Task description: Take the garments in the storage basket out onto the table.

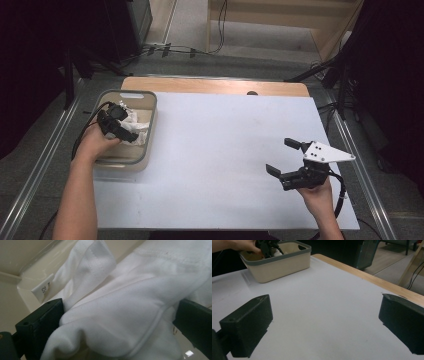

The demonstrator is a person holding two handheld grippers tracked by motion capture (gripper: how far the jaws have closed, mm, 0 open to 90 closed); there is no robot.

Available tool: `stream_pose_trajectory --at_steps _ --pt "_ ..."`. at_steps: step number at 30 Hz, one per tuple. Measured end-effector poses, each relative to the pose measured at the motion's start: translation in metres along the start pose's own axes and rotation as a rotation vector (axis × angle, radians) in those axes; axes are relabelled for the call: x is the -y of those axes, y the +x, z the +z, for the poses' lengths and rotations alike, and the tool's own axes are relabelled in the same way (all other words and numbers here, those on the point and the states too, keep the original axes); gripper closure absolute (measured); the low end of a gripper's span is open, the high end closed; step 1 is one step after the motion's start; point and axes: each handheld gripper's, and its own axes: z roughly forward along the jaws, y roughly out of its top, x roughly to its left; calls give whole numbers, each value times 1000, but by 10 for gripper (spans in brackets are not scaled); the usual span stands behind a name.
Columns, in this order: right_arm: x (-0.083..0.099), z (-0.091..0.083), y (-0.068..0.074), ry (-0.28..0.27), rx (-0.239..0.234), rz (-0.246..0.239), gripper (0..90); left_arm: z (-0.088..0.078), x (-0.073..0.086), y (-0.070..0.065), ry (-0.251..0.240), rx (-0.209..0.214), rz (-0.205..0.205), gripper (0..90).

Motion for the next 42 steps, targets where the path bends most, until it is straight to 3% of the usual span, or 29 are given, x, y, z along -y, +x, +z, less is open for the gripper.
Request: stream_pose_trajectory --at_steps 7,17,30,37,42 --pt "0 0 0 -2 -2 3 0 5 1 4 18 17 -24 7" --pt "0 1 1 1 -5 0 0 2 2 6 34 46 -51 190" --pt "0 3 1 14 -8 1 0 -5 5 5 23 44 -33 471" --pt "0 2 1 10 -6 5 0 -9 4 -3 27 6 -6 561" --pt "0 2 1 12 -4 7 0 -13 5 -5 22 2 -3 586"
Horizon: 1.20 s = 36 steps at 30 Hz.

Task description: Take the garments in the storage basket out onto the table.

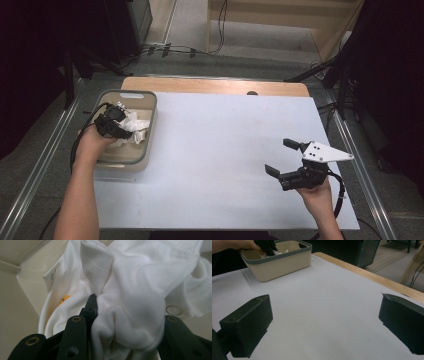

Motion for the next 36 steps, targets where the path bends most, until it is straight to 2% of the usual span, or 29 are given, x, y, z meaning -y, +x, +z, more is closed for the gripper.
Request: stream_pose_trajectory --at_steps 7,16,28,32,36 --pt "0 -1 0 -6 0 1 0 -8 4 -2 -29 -1 23 589" --pt "0 -2 -1 -12 -1 4 0 -25 7 -3 -112 21 42 591" --pt "-1 -3 -1 -13 0 4 0 -44 10 -4 -232 76 41 591" --pt "-1 -3 -1 -14 -1 4 0 -49 11 -6 -264 85 68 591" --pt "-1 -3 -1 -13 0 4 0 -55 12 -8 -300 109 66 591"
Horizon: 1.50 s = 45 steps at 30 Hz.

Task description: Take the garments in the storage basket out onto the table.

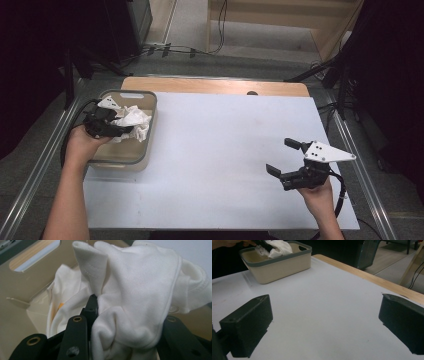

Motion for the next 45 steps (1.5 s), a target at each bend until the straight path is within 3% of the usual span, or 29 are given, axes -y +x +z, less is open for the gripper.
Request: stream_pose_trajectory --at_steps 2,9,16,21,38,45 --pt "0 0 0 0 -3 -2 0 -3 -1 1 -22 26 -15 591" --pt "0 0 0 -1 -1 -2 0 -10 -5 -3 -88 56 -14 591" --pt "0 2 0 4 -3 0 0 -17 -18 -16 -122 59 48 591" --pt "0 2 0 5 -5 0 0 -20 -29 -27 -160 92 86 591" --pt "0 0 -1 1 -5 6 0 -10 -62 -63 -240 207 159 590" --pt "0 0 -1 -3 -5 4 0 -3 -80 -84 -266 247 188 590"
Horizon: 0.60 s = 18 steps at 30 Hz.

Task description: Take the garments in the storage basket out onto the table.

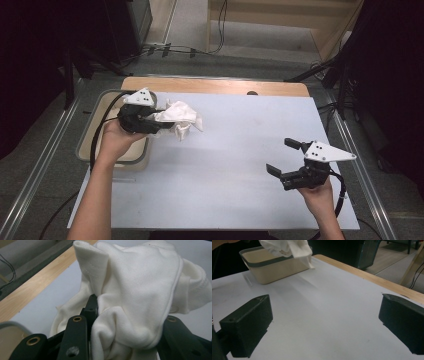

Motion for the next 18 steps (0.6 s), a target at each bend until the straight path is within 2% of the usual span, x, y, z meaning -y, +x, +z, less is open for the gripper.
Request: stream_pose_trajectory --at_steps 5,18 --pt "0 -1 0 -2 2 3 0 18 -10 -9 2 28 20 589" --pt "0 -4 -2 -11 3 7 0 58 -25 -24 -27 81 16 588"
